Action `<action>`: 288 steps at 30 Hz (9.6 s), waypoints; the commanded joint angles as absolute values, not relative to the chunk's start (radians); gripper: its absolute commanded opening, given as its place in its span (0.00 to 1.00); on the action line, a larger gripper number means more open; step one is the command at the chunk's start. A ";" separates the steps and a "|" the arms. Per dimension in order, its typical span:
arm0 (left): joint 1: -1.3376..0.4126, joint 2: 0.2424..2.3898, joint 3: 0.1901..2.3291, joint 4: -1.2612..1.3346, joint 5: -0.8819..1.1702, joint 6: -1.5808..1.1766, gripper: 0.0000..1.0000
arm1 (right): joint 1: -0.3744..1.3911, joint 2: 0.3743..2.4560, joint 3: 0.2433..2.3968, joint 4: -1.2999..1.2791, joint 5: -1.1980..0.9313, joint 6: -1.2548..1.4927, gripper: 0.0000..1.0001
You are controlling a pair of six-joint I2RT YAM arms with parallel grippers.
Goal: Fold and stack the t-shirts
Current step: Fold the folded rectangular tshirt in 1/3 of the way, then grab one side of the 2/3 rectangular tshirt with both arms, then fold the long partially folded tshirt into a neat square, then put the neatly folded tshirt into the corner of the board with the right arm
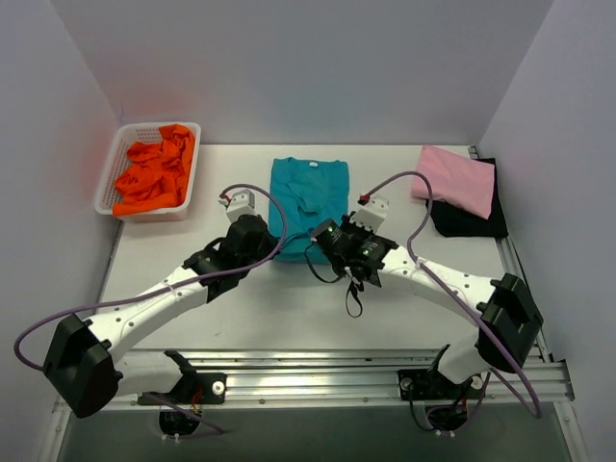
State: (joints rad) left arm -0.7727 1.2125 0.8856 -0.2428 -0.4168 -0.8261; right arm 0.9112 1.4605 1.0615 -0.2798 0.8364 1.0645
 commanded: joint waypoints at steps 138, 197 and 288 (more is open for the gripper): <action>-0.166 2.042 1.553 -0.140 0.184 -0.816 0.97 | 0.502 2.562 2.442 -0.500 0.461 0.665 1.00; -0.160 1.603 1.195 -0.100 -0.012 -0.657 0.95 | 0.580 2.102 1.186 0.468 -0.095 0.672 0.46; -0.161 1.511 1.060 0.026 0.017 -0.621 0.95 | -0.040 1.709 1.586 -0.270 0.453 0.520 1.00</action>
